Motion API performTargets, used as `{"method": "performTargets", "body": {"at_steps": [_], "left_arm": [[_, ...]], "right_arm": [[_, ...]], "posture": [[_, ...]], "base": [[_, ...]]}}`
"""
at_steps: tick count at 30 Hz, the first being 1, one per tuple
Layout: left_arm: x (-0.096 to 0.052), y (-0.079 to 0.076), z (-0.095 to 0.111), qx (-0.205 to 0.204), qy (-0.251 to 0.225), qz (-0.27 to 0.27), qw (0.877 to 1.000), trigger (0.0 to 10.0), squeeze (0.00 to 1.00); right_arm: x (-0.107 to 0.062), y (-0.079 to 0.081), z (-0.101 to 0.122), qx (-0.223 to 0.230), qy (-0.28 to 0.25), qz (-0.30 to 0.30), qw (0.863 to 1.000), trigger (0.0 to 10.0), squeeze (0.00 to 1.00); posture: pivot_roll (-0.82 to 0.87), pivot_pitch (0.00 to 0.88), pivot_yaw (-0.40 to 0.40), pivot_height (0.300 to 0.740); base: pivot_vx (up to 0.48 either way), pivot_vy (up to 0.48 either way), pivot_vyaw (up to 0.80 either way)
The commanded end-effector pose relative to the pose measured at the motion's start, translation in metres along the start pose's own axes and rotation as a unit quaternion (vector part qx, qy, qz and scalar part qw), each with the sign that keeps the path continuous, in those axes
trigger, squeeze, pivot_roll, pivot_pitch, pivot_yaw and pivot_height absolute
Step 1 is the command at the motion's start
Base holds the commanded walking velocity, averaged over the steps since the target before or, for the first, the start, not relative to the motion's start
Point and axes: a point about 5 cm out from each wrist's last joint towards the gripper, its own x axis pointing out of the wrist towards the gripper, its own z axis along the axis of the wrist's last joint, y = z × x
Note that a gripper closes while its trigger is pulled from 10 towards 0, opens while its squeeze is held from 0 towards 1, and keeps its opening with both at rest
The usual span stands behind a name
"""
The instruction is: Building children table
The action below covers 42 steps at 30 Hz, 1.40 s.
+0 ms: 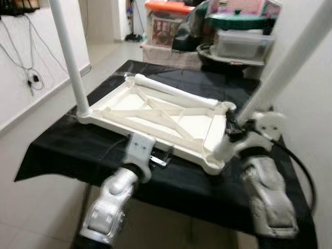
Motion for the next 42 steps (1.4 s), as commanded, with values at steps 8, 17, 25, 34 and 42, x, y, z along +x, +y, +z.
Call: {"method": "performTargets", "body": {"at_steps": [8, 17, 25, 34, 42], "left_arm": [[0.000, -0.014, -0.003, -0.002, 0.007, -0.021, 1.000, 10.0, 0.00], [-0.001, -0.015, -0.003, -0.005, 0.007, -0.025, 1.000, 10.0, 0.00], [-0.007, -0.023, -0.004, -0.016, 0.008, -0.043, 0.999, 10.0, 0.00], [-0.019, -0.030, -0.003, -0.020, 0.017, -0.064, 0.998, 10.0, 0.00], [-0.030, -0.031, -0.005, -0.018, 0.033, -0.073, 0.997, 10.0, 0.00]], "right_arm": [[0.001, -0.020, 0.004, 0.001, -0.010, -0.038, 0.999, 10.0, 0.00], [0.004, -0.022, -0.001, 0.021, 0.002, -0.020, 1.000, 10.0, 0.00], [0.024, -0.030, -0.007, 0.034, 0.027, 0.023, 0.999, 10.0, 0.00], [0.057, -0.044, -0.011, 0.053, 0.060, 0.085, 0.993, 10.0, 0.00], [0.056, -0.046, -0.018, 0.118, 0.099, 0.188, 0.970, 10.0, 0.00]], "posture": [[0.12, 0.000, -0.093, 0.740], [0.12, 0.000, -0.095, 0.740], [0.12, 0.000, -0.099, 0.740], [0.14, 0.010, -0.112, 0.740], [0.15, 0.065, -0.111, 0.740]], "base": [[0.000, 0.000, 0.00], [0.000, 0.000, 0.00], [0.000, 0.000, 0.00], [0.000, 0.000, 0.00], [0.000, 0.000, 0.00]]}}
